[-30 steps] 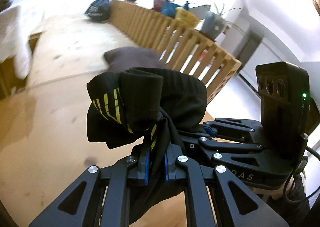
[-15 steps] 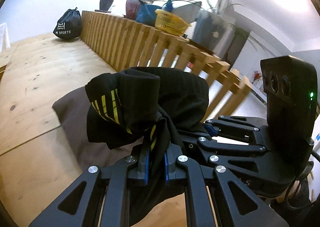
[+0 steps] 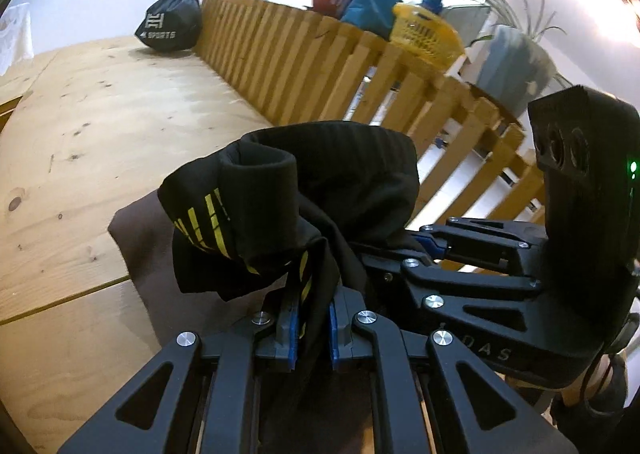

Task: Fold clothes
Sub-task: 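Lift the folded pants with both grippers and carry them onto the brown garment, then lower the pants onto the brown garment and open both grippers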

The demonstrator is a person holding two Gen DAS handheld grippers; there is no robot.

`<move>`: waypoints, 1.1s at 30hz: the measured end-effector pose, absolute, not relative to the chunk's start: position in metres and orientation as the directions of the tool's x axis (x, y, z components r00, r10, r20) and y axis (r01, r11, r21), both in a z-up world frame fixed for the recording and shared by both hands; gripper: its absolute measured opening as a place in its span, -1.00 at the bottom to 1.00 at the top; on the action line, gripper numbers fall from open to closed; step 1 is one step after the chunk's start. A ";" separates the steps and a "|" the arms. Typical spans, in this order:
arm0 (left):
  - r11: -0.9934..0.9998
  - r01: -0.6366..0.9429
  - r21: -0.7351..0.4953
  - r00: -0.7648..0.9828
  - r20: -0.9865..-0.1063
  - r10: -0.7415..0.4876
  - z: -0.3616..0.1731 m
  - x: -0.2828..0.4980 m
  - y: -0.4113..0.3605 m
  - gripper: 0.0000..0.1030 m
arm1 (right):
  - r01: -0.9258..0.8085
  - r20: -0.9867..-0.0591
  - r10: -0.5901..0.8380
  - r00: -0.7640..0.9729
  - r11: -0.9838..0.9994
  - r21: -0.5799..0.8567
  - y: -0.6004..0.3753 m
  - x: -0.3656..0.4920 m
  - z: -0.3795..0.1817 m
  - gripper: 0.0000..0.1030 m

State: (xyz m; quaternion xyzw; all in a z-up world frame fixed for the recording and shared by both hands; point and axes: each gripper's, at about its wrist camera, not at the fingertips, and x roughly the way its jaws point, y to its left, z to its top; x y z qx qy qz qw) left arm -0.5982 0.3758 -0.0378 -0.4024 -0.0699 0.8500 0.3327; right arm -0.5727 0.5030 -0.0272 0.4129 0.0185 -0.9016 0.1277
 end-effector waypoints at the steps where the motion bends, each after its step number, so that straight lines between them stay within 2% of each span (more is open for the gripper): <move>1: -0.775 -0.496 -0.391 -0.453 -0.645 0.616 -0.042 -0.604 0.373 -0.79 | 0.242 -0.752 -0.210 -0.625 -0.968 0.069 0.505 -0.577 -0.030 -0.70; 6: -0.795 -0.428 -0.431 -0.448 -0.662 0.601 -0.063 -0.632 0.355 -0.73 | 0.113 -0.769 -0.168 -0.616 -0.986 0.125 0.549 -0.603 -0.047 -0.70; 8: -0.794 -0.403 -0.455 -0.443 -0.662 0.604 -0.070 -0.642 0.348 -0.72 | 0.094 -0.793 -0.130 -0.595 -0.991 0.093 0.558 -0.612 -0.062 -0.69; 13: -0.816 -0.424 -0.393 -0.447 -0.693 0.566 -0.075 -0.637 0.357 -0.71 | 0.069 -0.813 -0.186 -0.551 -0.982 0.178 0.568 -0.626 -0.069 -0.58; 15: -0.816 -0.422 -0.396 -0.448 -0.691 0.567 -0.073 -0.634 0.356 -0.71 | 0.094 -0.805 -0.174 -0.567 -0.985 0.147 0.565 -0.623 -0.059 -0.41; 18: -0.819 -0.412 -0.400 -0.446 -0.694 0.564 -0.074 -0.630 0.350 -0.66 | 0.071 -0.774 -0.097 -0.626 -0.995 0.068 0.572 -0.615 -0.033 -0.30; 21: -0.830 -0.412 -0.376 -0.450 -0.708 0.544 -0.074 -0.629 0.343 -0.62 | 0.016 -0.737 -0.048 -0.675 -0.999 0.050 0.584 -0.602 -0.012 -0.30; 25: -0.854 -0.420 -0.309 -0.518 -0.690 0.505 -0.055 -0.617 0.335 -0.68 | 0.048 -0.715 0.014 -0.699 -0.997 -0.066 0.571 -0.584 -0.006 -0.30; 29: -0.850 -0.440 -0.290 -0.552 -0.659 0.511 -0.037 -0.606 0.339 -0.68 | 0.119 -0.736 -0.036 -0.676 -0.991 -0.061 0.552 -0.577 -0.022 -0.30; 31: -0.841 -0.468 -0.272 -0.549 -0.656 0.518 -0.032 -0.602 0.350 -0.67 | 0.132 -0.754 -0.015 -0.657 -0.987 -0.095 0.542 -0.584 -0.033 -0.30; 33: -0.833 -0.481 -0.274 -0.527 -0.669 0.525 -0.037 -0.604 0.361 -0.59 | 0.121 -0.772 0.016 -0.636 -0.985 -0.121 0.535 -0.590 -0.046 -0.30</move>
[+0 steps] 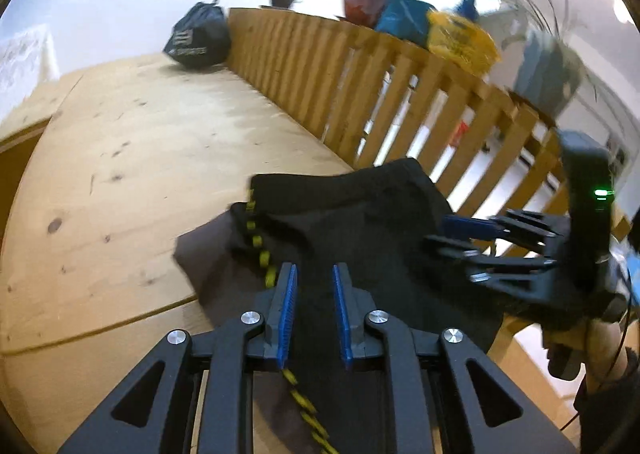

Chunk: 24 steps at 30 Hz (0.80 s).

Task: Fold clothes
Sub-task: 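Lower the pants onto the brown garment and open both grippers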

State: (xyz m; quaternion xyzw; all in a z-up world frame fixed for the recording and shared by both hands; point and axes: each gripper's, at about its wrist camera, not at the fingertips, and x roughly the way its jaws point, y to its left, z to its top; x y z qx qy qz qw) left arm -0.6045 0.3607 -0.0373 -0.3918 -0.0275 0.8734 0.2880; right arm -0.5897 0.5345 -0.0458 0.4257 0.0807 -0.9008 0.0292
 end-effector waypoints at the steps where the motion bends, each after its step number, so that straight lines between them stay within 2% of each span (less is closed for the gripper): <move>1: -0.829 -0.486 -0.277 -0.514 -0.677 0.528 -0.041 -0.607 0.366 -0.57 | 0.114 -0.784 0.021 -0.621 -0.986 -0.118 0.534 -0.595 -0.054 -0.30; 2: -0.831 -0.480 -0.282 -0.498 -0.692 0.523 -0.049 -0.611 0.371 -0.54 | 0.107 -0.793 0.028 -0.609 -0.987 -0.118 0.534 -0.600 -0.062 -0.30; 4: -0.841 -0.458 -0.287 -0.470 -0.725 0.503 -0.070 -0.620 0.375 -0.53 | 0.093 -0.806 0.045 -0.590 -0.988 -0.123 0.536 -0.608 -0.078 -0.14; 6: -0.850 -0.447 -0.279 -0.466 -0.739 0.488 -0.090 -0.626 0.375 -0.56 | 0.081 -0.806 0.039 -0.590 -0.991 -0.107 0.541 -0.611 -0.087 0.10; 7: -0.851 -0.449 -0.274 -0.467 -0.740 0.485 -0.093 -0.627 0.375 -0.56 | 0.078 -0.803 0.022 -0.595 -0.993 -0.084 0.544 -0.611 -0.090 0.12; 10: -0.854 -0.448 -0.265 -0.472 -0.741 0.478 -0.084 -0.621 0.372 -0.52 | 0.058 -0.808 -0.019 -0.589 -0.998 -0.019 0.551 -0.606 -0.080 0.13; 12: -0.861 -0.450 -0.236 -0.484 -0.746 0.458 -0.071 -0.610 0.369 -0.19 | 0.055 -0.787 -0.047 -0.615 -0.998 0.016 0.554 -0.590 -0.064 0.13; 15: -0.860 -0.469 -0.204 -0.514 -0.729 0.453 -0.054 -0.585 0.360 0.10 | 0.077 -0.749 -0.087 -0.656 -0.996 0.048 0.555 -0.554 -0.040 0.13; 19: -0.833 -0.518 -0.196 -0.484 -0.735 0.474 -0.057 -0.555 0.362 0.18 | 0.085 -0.769 -0.054 -0.637 -0.996 0.000 0.547 -0.518 -0.046 0.14; 23: -0.832 -0.521 -0.189 -0.433 -0.782 0.449 -0.086 -0.545 0.376 0.25 | 0.077 -0.824 0.019 -0.567 -0.994 -0.075 0.541 -0.514 -0.084 0.14; 24: -0.834 -0.519 -0.187 -0.429 -0.788 0.443 -0.094 -0.545 0.378 0.26 | 0.073 -0.829 0.029 -0.559 -0.994 -0.084 0.541 -0.512 -0.092 0.20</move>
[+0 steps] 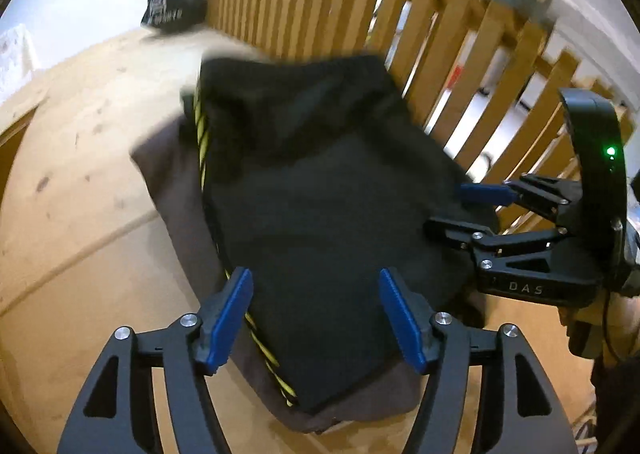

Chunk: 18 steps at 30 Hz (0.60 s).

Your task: Fold clothes

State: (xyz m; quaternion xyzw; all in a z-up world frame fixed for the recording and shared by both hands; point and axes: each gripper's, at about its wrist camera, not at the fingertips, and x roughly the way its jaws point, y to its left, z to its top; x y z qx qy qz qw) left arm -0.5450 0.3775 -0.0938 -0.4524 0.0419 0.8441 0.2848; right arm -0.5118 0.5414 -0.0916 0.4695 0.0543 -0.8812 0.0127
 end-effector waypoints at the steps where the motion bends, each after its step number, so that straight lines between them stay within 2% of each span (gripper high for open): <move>1: -0.834 -0.521 -0.183 -0.431 -0.787 0.441 -0.101 -0.544 0.379 0.29 | 0.080 -0.826 0.042 -0.561 -0.991 -0.105 0.539 -0.510 -0.097 0.24; 2: -0.831 -0.532 -0.163 -0.444 -0.782 0.438 -0.104 -0.542 0.381 0.39 | 0.093 -0.820 0.057 -0.569 -0.987 -0.132 0.535 -0.508 -0.099 0.27; 4: -0.831 -0.545 -0.110 -0.468 -0.782 0.411 -0.103 -0.535 0.385 0.41 | 0.082 -0.821 0.064 -0.567 -0.988 -0.133 0.535 -0.501 -0.092 0.30; 7: -0.842 -0.518 -0.151 -0.463 -0.778 0.424 -0.092 -0.528 0.376 0.41 | 0.044 -0.817 0.055 -0.573 -0.994 -0.098 0.538 -0.487 -0.075 0.30; 10: -0.855 -0.481 -0.193 -0.494 -0.747 0.446 -0.071 -0.517 0.359 0.41 | -0.013 -0.763 -0.001 -0.647 -1.000 0.012 0.544 -0.458 -0.050 0.30; 14: -0.876 -0.427 -0.223 -0.569 -0.687 0.452 -0.037 -0.493 0.332 0.46 | 0.004 -0.699 -0.123 -0.704 -0.985 0.170 0.533 -0.420 -0.026 0.30; 16: -0.878 -0.418 -0.232 -0.589 -0.666 0.457 -0.026 -0.485 0.326 0.48 | -0.008 -0.709 -0.131 -0.693 -0.982 0.190 0.521 -0.406 -0.021 0.30; 18: -0.873 -0.424 -0.240 -0.590 -0.658 0.468 -0.021 -0.464 0.316 0.51 | -0.047 -0.709 -0.079 -0.701 -0.987 0.156 0.507 -0.386 -0.018 0.30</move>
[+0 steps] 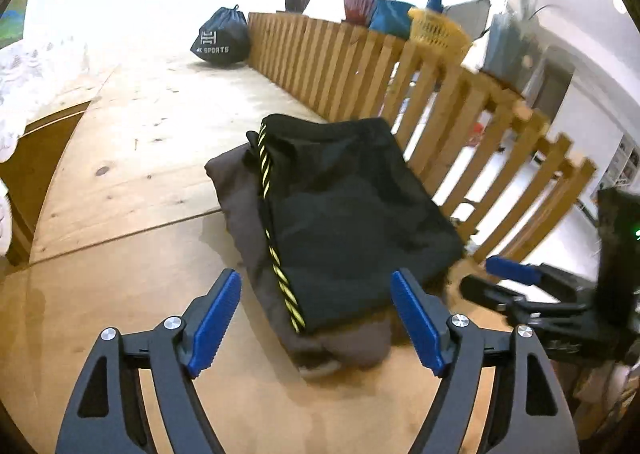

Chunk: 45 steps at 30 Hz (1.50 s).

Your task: Fold clothes

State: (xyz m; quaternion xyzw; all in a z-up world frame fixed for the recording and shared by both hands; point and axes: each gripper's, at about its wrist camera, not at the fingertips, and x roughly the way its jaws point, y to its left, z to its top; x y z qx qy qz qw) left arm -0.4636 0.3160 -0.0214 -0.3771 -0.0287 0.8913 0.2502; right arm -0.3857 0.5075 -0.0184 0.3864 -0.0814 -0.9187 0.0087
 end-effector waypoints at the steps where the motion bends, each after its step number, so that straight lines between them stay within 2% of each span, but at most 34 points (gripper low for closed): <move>1: -0.870 -0.429 -0.243 -0.589 -0.655 0.473 -0.020 -0.451 0.311 0.52 | -0.056 -0.707 -0.053 -0.706 -0.990 0.131 0.502 -0.377 -0.021 0.30; 8: -0.883 -0.444 -0.154 -0.588 -0.693 0.417 -0.023 -0.388 0.277 0.52 | -0.101 -0.669 0.117 -0.734 -0.993 -0.063 0.464 -0.322 -0.024 0.40; 13: -0.873 -0.469 -0.133 -0.594 -0.684 0.424 -0.017 -0.342 0.260 0.52 | -0.114 -0.634 0.100 -0.767 -0.993 -0.019 0.445 -0.274 -0.007 0.40; 19: -0.846 -0.530 -0.061 -0.615 -0.659 0.433 0.006 -0.274 0.245 0.54 | -0.121 -0.584 0.138 -0.800 -0.990 -0.069 0.411 -0.220 0.010 0.41; 24: -0.837 -0.547 0.006 -0.657 -0.623 0.425 0.018 -0.217 0.232 0.55 | -0.143 -0.551 0.145 -0.822 -0.989 -0.047 0.390 -0.173 0.021 0.41; 28: -0.836 -0.548 0.008 -0.673 -0.598 0.435 0.020 -0.178 0.218 0.55 | -0.164 -0.545 0.160 -0.823 -0.986 -0.041 0.375 -0.138 0.023 0.41; 45: -0.825 -0.561 -0.062 -0.627 -0.619 0.473 0.000 -0.076 0.165 0.55 | -0.179 -0.510 0.217 -0.832 -0.976 -0.123 0.311 -0.032 0.025 0.41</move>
